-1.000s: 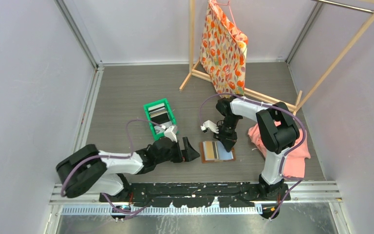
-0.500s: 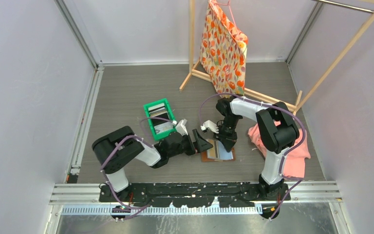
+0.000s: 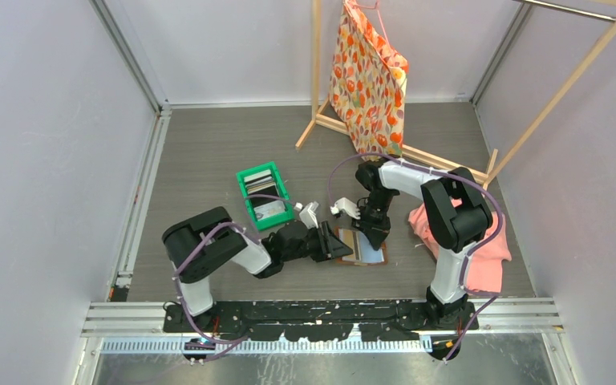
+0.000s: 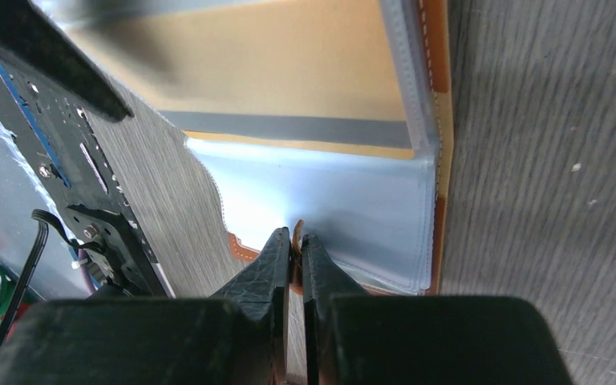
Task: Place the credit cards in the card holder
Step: Close the card holder at the center of the board.
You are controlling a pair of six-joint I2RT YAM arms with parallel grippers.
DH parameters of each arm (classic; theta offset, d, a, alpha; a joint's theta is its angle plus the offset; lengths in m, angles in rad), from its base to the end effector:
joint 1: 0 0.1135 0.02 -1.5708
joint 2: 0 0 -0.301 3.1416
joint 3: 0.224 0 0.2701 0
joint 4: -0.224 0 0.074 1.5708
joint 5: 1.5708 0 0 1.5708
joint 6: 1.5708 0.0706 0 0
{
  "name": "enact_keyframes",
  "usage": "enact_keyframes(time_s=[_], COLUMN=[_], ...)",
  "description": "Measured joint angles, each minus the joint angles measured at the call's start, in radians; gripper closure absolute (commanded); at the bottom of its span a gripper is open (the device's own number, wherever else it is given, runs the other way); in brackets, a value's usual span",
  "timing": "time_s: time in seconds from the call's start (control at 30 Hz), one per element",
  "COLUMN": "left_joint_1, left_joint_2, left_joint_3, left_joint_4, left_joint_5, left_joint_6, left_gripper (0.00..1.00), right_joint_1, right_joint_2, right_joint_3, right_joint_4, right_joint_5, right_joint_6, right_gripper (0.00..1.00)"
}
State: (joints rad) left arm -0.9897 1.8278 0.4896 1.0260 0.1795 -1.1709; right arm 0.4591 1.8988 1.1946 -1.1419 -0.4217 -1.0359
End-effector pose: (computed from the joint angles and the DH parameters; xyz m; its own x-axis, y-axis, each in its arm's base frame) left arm 0.1828 -0.3012 0.1181 -0.9091 -0.2667 -0.3200 0.2012 0.3915 -0.8979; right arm 0.2731 0.1672 0.1405 -0.1777 -0.9635 -0.2003 -0.8975 0.0752 0.4347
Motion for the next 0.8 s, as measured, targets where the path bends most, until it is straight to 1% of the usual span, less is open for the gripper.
enact_keyframes(time_s=[0.03,0.1,0.23,0.27,0.37,0.57,0.8], left_joint_1=[-0.003,-0.005,-0.006,-0.007,-0.010,-0.011,-0.024], left_joint_2=[-0.015,-0.056,-0.147,-0.165,-0.236,-0.367,-0.372], left_joint_3=[0.004,0.005,0.023,0.033,0.084,0.220,0.377], left_joint_4=[-0.040,-0.126,-0.327,-0.369,-0.564,-0.985,-1.293], left_joint_5=[-0.008,-0.030,-0.076,-0.082,-0.116,-0.185,-0.206], left_joint_6=[0.004,0.004,0.009,0.015,0.055,0.167,0.263], left_gripper=[0.79,0.89,0.97,0.98,0.98,0.98,0.97], right_joint_1=[0.000,-0.003,-0.021,-0.025,-0.043,-0.076,-0.076], right_joint_2=[0.000,0.000,-0.005,-0.010,-0.034,-0.112,-0.094], right_joint_3=[0.000,0.000,0.000,0.000,0.000,0.006,0.071], right_joint_4=[0.000,-0.001,0.013,0.019,0.019,-0.029,-0.158], right_joint_5=[-0.001,-0.009,-0.063,-0.079,-0.147,-0.344,-0.563], right_joint_6=[0.000,0.000,-0.013,-0.023,-0.060,-0.172,-0.282], right_gripper=[0.97,0.97,0.97,0.97,0.97,0.98,0.98])
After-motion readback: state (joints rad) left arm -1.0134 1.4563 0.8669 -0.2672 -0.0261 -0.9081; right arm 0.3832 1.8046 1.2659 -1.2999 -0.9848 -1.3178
